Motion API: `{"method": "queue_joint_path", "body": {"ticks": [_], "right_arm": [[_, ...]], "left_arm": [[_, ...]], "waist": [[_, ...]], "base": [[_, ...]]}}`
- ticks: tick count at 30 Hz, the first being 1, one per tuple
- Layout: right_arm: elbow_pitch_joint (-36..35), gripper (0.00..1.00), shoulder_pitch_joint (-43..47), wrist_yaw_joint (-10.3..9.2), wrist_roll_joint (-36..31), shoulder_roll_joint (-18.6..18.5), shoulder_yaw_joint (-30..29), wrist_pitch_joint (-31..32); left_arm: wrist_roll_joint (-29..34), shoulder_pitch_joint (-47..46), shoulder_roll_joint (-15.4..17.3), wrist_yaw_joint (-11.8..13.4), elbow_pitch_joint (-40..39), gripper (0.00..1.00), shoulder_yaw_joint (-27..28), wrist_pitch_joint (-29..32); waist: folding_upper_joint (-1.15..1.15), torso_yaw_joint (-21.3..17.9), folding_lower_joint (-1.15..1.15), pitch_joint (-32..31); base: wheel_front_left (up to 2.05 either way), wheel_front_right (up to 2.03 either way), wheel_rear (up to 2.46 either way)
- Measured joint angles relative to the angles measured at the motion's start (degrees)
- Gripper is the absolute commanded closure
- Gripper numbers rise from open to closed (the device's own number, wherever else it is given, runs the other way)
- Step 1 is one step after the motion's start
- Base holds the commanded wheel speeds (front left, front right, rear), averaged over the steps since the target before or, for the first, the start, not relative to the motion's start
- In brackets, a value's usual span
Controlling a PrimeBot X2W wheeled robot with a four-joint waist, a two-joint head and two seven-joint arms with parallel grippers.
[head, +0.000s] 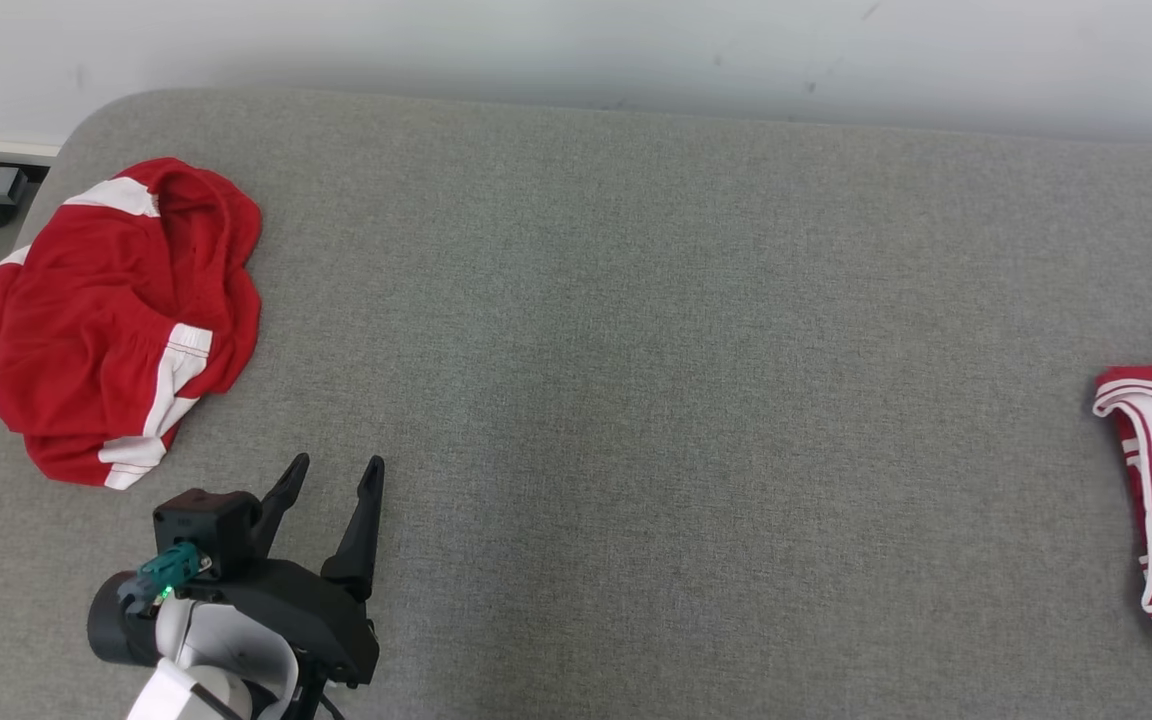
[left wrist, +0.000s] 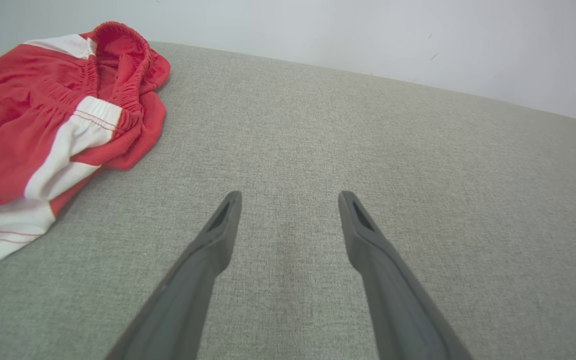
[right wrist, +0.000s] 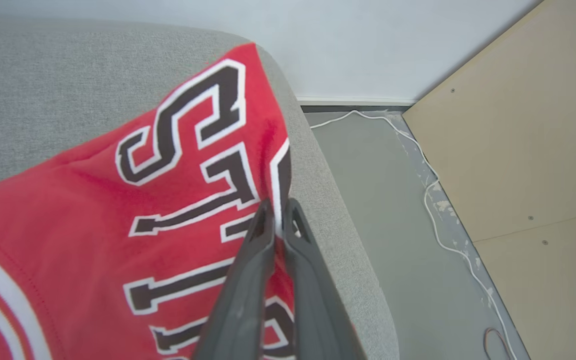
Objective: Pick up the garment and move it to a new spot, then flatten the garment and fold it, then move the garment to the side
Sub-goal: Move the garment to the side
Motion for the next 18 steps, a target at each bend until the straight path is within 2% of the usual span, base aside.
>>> {"method": "queue_joint_path", "body": {"ticks": [8, 9, 10, 11, 12, 18], "right_arm": [[1.4, 1.0, 0.0, 0.0, -3.0, 0.8, -1.4, -1.2], [1.4, 0.87, 0.0, -0.01, -3.1, 0.9, -1.4, -1.5], [1.4, 0.67, 0.0, -0.01, -3.4, 1.0, -1.5, -1.8], [1.6, 0.58, -0.1, -0.01, -3.4, 1.2, -1.7, -1.8], [1.6, 0.0, -0.1, -0.01, -3.5, 1.2, -1.6, -2.2], [2.2, 0.0, -0.4, 0.0, -3.8, 1.5, -0.5, -4.6]], "left_arm": [[0.1, 0.0, 0.3, 0.0, 0.0, 0.0, 0.0, 0.0], [0.1, 0.0, 0.3, 0.0, 0.1, 0.0, 0.0, 0.0], [0.1, -0.1, 0.3, 0.0, 0.1, 0.0, -0.1, 0.0], [0.1, -0.1, 0.3, 0.0, 0.1, 0.0, -0.1, 0.0], [0.1, -0.1, 0.3, 0.0, 0.2, 0.0, -0.1, 0.0], [0.1, -0.1, 0.4, 0.0, 0.9, 0.0, -0.1, 0.0]], "waist": [[0.0, -0.2, 0.0, 0.2], [0.0, -0.3, 0.0, 0.2], [0.0, -0.3, 0.0, 0.1], [0.0, -0.3, 0.0, 0.1], [0.0, -0.4, 0.0, 0.1], [0.0, -0.7, 0.0, -0.7]], "base": [[0.0, 0.0, 0.0], [0.0, 0.0, 0.0], [0.0, 0.0, 0.0], [0.0, 0.0, 0.0], [0.0, 0.0, 0.0], [0.0, 0.0, 0.0]]}}
